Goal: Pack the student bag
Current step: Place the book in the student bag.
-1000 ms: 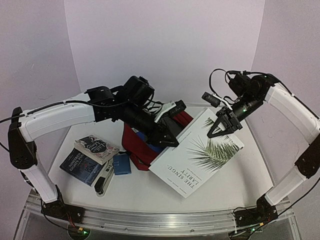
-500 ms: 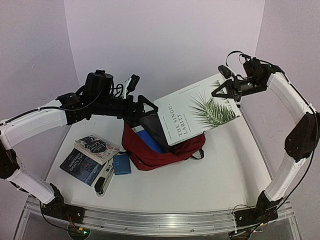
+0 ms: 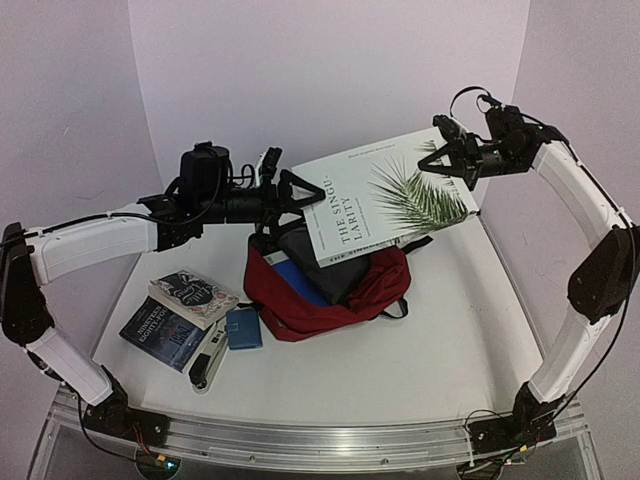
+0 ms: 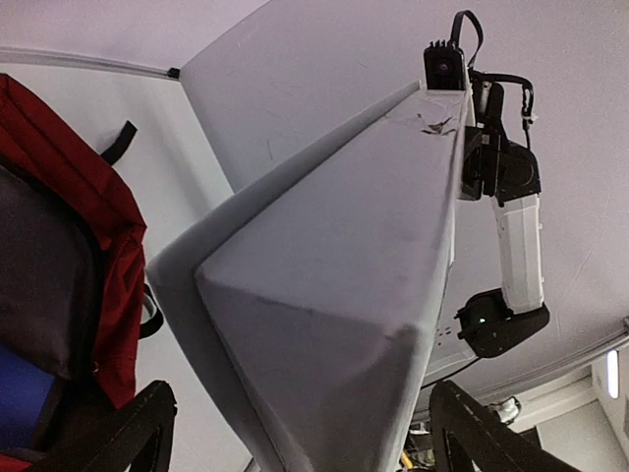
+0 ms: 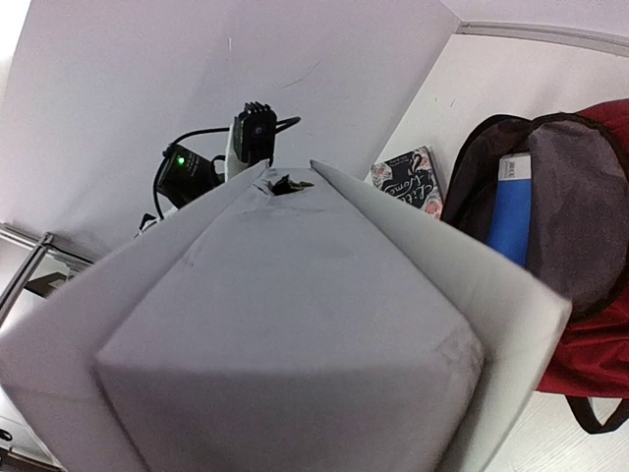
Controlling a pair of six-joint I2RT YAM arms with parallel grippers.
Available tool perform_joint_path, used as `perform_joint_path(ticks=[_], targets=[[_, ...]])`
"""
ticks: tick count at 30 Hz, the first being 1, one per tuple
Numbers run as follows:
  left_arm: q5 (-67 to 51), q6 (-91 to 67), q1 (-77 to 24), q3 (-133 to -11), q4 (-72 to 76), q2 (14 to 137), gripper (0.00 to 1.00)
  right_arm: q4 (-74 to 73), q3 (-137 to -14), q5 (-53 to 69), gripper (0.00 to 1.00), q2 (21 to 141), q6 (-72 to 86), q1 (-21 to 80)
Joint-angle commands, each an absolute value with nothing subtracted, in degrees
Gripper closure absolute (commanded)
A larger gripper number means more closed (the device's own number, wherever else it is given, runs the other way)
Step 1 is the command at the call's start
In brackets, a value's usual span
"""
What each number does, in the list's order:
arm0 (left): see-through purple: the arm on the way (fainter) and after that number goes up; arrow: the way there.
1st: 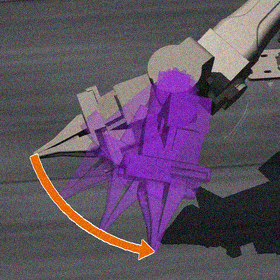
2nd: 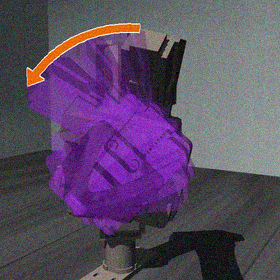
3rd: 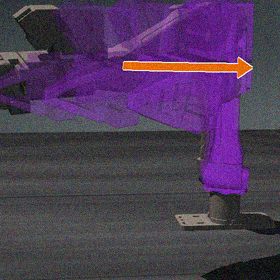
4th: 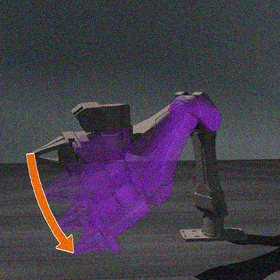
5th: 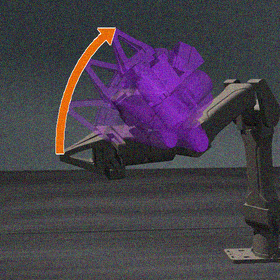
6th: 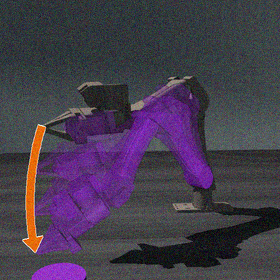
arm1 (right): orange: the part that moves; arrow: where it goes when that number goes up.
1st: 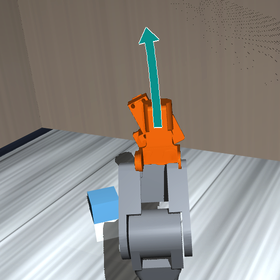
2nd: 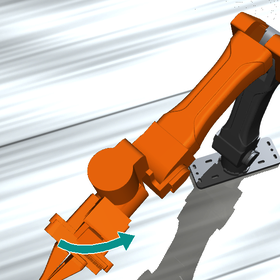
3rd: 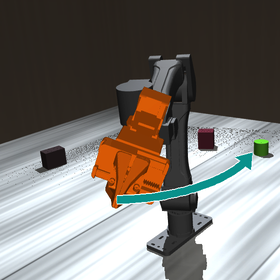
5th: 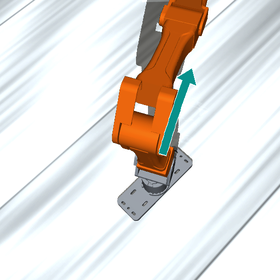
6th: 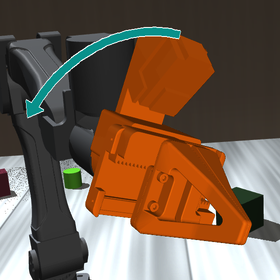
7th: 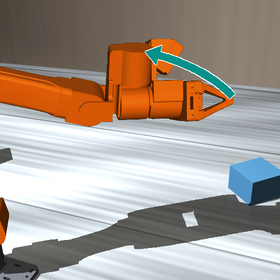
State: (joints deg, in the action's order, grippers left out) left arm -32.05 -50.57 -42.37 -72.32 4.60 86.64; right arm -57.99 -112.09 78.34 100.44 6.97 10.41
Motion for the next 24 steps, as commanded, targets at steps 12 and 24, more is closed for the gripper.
perform_joint_path(ticks=[12,24], targets=[[-39.62,-59.06,-40.62,-67.87,23.55,87.27,0.76,-54.03,-115.53,69.89,0.41,102.82,8.92,10.58],[-18.95,-60.41,-38.26,-56.46,10.12,73.19,0.96,-46.76,-112.45,31.96,0.2,105.42,4.37,15.28]])
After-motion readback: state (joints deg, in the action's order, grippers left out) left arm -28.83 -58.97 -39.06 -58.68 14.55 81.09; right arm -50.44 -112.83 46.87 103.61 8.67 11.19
